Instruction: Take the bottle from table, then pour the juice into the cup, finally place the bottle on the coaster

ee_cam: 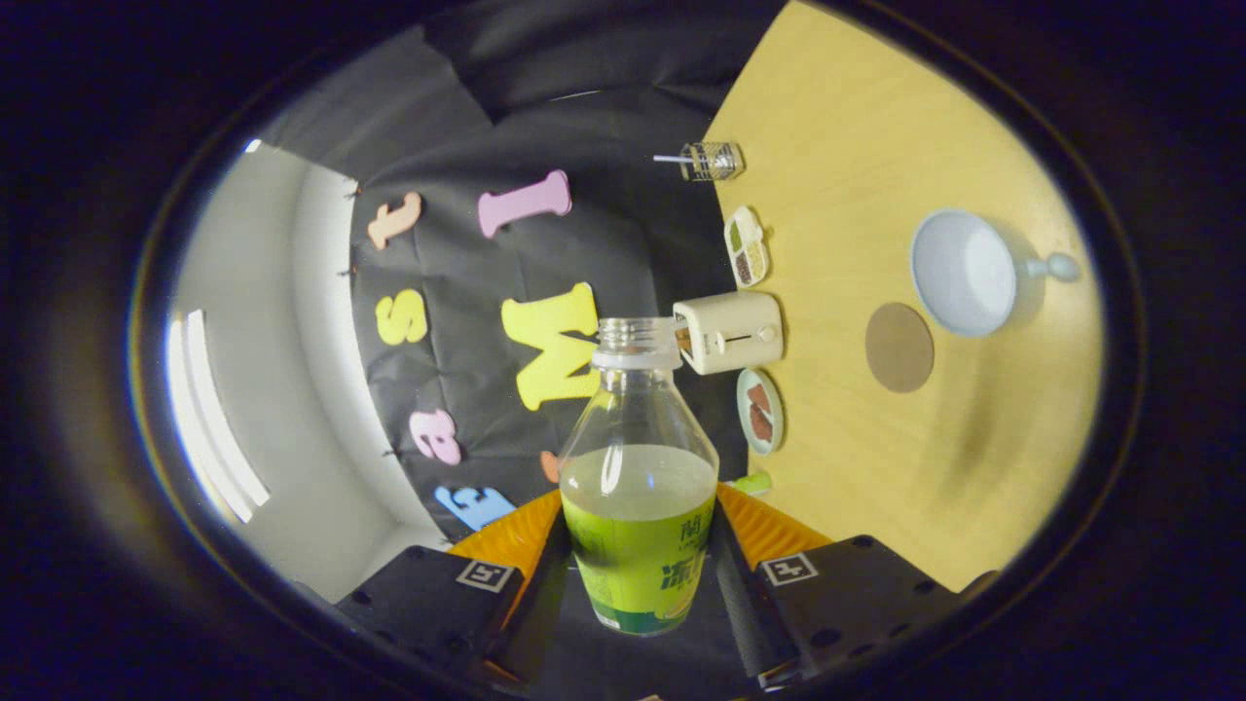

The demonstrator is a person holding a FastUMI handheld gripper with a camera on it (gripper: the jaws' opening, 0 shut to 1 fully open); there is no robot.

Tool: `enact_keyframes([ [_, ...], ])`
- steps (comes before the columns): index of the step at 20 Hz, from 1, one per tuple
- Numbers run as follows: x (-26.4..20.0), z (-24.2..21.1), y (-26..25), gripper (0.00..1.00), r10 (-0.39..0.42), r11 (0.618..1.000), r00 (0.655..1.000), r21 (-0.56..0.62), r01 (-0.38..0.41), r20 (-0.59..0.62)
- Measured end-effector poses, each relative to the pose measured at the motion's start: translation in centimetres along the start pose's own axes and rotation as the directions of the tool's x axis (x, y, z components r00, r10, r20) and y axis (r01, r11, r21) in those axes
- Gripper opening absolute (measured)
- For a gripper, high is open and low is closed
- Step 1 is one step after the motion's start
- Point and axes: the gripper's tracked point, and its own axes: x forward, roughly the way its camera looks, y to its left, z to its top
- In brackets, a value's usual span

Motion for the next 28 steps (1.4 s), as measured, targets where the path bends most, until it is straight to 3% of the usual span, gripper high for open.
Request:
enact_keyframes([
  [4,0.6,-1.0,-1.2,0.77,-0.101,0.961,0.995,-0.257,0.098,0.001],
  [9,1.0,-1.5,0.8,0.78,-0.138,0.842,0.99,-0.526,0.12,0.005],
  [14,0.6,-0.3,4.1,0.78,-0.148,0.604,0.986,-0.783,0.148,0.073],
  [18,0.6,1.4,5.0,0.78,-0.134,0.457,0.982,-0.871,0.183,0.136],
  [24,2.5,4.7,2.9,0.78,-0.148,0.11,0.955,-0.956,0.273,0.256],
  [26,3.7,5.4,1.4,0.79,-0.164,0.029,0.945,-0.956,0.291,0.283],
  [28,5.2,5.7,-0.3,0.79,-0.164,-0.012,0.943,-0.957,0.291,0.289],
])
